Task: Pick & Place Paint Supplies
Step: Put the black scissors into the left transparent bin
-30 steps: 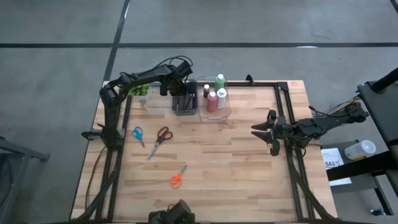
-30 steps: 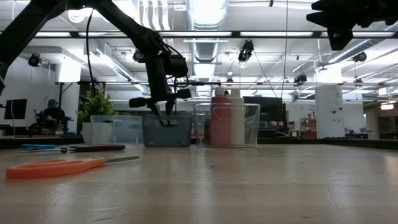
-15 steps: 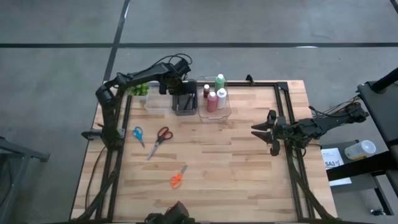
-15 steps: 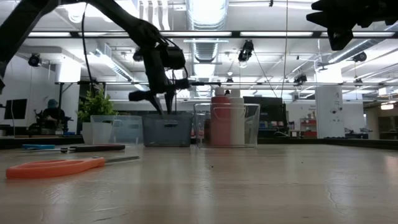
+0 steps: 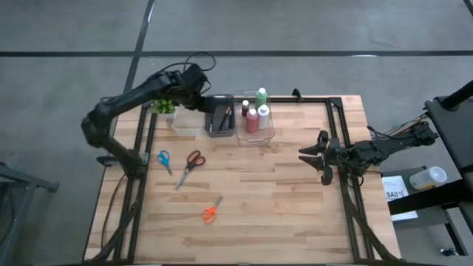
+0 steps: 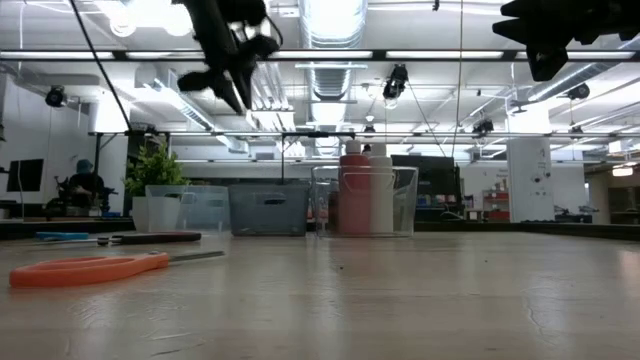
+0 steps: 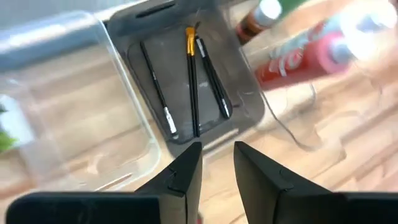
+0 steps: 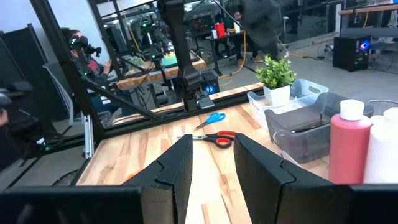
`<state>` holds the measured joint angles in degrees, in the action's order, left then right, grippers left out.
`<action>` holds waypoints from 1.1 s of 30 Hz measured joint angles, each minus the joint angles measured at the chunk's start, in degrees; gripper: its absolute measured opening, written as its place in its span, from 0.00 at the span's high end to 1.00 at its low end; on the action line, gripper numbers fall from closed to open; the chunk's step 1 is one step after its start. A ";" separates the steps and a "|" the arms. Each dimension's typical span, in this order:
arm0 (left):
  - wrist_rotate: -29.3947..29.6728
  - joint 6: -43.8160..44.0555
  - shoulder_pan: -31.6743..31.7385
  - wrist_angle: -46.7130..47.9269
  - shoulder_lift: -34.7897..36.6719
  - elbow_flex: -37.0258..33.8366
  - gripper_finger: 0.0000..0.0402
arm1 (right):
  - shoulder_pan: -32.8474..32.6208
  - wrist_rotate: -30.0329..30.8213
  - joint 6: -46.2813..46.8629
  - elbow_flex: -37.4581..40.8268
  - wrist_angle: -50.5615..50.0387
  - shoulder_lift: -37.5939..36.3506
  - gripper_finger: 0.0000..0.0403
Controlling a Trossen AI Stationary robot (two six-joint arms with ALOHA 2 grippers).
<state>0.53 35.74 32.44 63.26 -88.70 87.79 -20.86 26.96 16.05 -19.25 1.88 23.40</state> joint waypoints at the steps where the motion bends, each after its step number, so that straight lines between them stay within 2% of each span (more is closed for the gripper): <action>1: 1.62 -0.23 -1.40 0.86 1.21 0.00 0.74 | 0.01 0.00 0.00 0.00 0.01 0.00 0.71; 7: 15.88 2.38 -12.18 7.21 4.04 -0.02 0.74 | 0.02 0.00 0.00 0.00 0.01 0.00 0.71; 9: 17.92 2.63 -15.35 9.46 4.06 -0.04 0.74 | 0.00 0.00 0.00 0.00 -0.01 0.00 0.71; 14: 17.95 5.05 -20.27 10.37 4.18 -4.17 0.74 | 0.00 0.00 0.00 0.00 -0.01 0.00 0.71; 22: 15.73 11.01 -24.68 6.05 4.65 -17.71 0.74 | 0.00 0.00 0.00 0.00 -0.01 0.00 0.71; 33: 10.40 13.80 -26.98 -12.00 4.63 -31.97 0.74 | 0.02 0.00 0.00 0.00 -0.01 0.00 0.71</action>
<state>10.93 49.54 5.45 51.26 -84.07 55.81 -20.84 26.96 16.05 -19.25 1.87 23.40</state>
